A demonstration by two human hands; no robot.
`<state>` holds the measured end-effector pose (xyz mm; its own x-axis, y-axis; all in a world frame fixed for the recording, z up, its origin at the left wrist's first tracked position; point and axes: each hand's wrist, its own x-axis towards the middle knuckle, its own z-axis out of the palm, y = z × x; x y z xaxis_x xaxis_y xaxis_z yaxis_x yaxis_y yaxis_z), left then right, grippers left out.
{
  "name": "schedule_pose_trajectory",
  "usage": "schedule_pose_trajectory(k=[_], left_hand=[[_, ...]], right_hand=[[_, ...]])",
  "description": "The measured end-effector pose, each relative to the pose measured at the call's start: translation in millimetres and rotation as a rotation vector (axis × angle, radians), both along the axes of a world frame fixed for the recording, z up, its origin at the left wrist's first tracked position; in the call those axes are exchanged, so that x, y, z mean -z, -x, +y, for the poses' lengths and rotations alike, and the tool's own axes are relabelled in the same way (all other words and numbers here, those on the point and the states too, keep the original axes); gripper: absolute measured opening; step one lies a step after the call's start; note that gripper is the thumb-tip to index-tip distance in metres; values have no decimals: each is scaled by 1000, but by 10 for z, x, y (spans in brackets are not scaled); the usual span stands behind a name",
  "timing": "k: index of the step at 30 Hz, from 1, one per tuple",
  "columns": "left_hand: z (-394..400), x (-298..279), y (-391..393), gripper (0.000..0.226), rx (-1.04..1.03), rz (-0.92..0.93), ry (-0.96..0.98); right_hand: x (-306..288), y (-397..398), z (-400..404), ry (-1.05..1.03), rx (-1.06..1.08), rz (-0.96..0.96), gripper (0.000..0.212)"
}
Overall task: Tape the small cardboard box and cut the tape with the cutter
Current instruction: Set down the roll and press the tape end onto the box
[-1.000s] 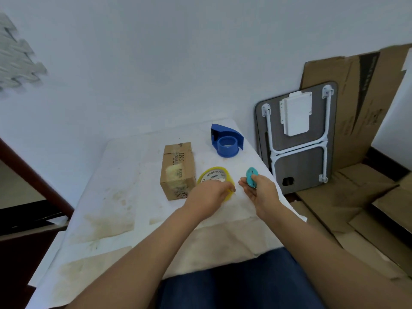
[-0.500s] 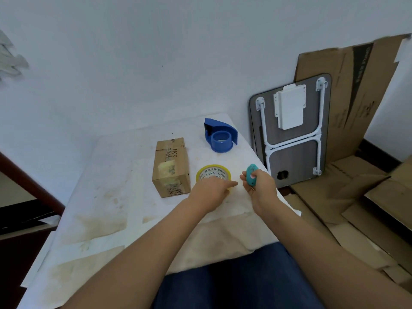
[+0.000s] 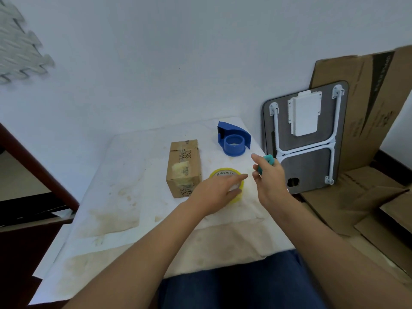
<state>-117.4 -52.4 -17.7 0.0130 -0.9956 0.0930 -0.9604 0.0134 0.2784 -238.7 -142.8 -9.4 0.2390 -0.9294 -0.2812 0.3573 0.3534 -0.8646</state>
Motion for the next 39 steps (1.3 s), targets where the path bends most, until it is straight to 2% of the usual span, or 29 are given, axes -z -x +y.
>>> schedule_pose_trajectory(k=[4, 8, 10, 12, 17, 24, 29, 33, 39], left_hand=[[265, -159, -249, 29, -43, 173, 294], [618, -215, -766, 30, -280, 240, 466], [727, -162, -982, 35, -291, 219, 405], [772, -102, -1081, 38, -266, 187, 286], [714, 52, -1100, 43, -185, 119, 65], [690, 182, -1100, 42, -212, 185, 98], [660, 167, -1113, 40, -219, 211, 107], [645, 153, -1106, 40, -229, 221, 117], [616, 147, -1094, 40, -243, 183, 117]], right_hand=[[-32, -31, 107, 12, -64, 47, 36], [65, -239, 448, -80, -369, 112, 27], [144, -354, 634, -35, -500, 179, 18], [221, -454, 774, -36, -531, 210, 19], [289, -590, 909, -263, -521, 163, 16], [392, -735, 976, -365, -471, 109, 23], [454, -828, 1004, -341, -388, 106, 20], [468, -859, 988, -303, -321, 96, 6], [498, -896, 975, -260, -256, 104, 11]])
